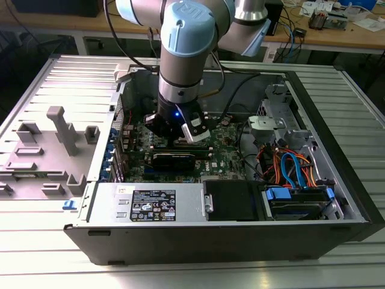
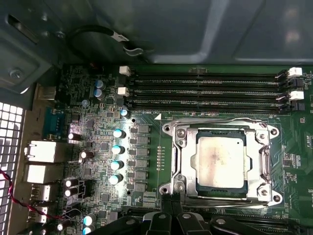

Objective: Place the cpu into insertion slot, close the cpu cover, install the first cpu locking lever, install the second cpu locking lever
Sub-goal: 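Install the second cpu locking lever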

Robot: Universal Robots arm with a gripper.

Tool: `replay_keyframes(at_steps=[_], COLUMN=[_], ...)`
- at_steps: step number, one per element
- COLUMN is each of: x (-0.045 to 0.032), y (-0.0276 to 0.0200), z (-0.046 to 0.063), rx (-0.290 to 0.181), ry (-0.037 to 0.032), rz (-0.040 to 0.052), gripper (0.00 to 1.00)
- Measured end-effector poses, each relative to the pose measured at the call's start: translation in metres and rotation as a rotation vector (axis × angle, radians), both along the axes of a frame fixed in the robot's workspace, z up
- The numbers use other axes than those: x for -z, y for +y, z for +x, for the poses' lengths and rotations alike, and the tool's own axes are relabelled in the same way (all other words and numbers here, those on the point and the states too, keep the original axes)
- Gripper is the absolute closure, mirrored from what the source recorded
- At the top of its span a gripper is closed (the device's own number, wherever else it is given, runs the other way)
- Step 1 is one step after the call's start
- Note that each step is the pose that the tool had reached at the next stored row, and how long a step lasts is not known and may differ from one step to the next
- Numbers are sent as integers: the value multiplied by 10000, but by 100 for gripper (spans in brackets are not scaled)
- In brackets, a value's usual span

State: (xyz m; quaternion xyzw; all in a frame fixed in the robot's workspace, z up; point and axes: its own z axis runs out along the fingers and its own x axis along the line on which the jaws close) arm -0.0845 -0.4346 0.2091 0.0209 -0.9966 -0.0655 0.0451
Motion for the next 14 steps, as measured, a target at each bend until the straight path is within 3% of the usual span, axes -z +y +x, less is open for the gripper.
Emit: replay_keyframes(at_steps=[9, 14], x=[24, 42], y=[0, 0], z=[-13, -22], rx=[0, 0], ry=[-30, -53], rz=[217, 266], gripper=[89, 89])
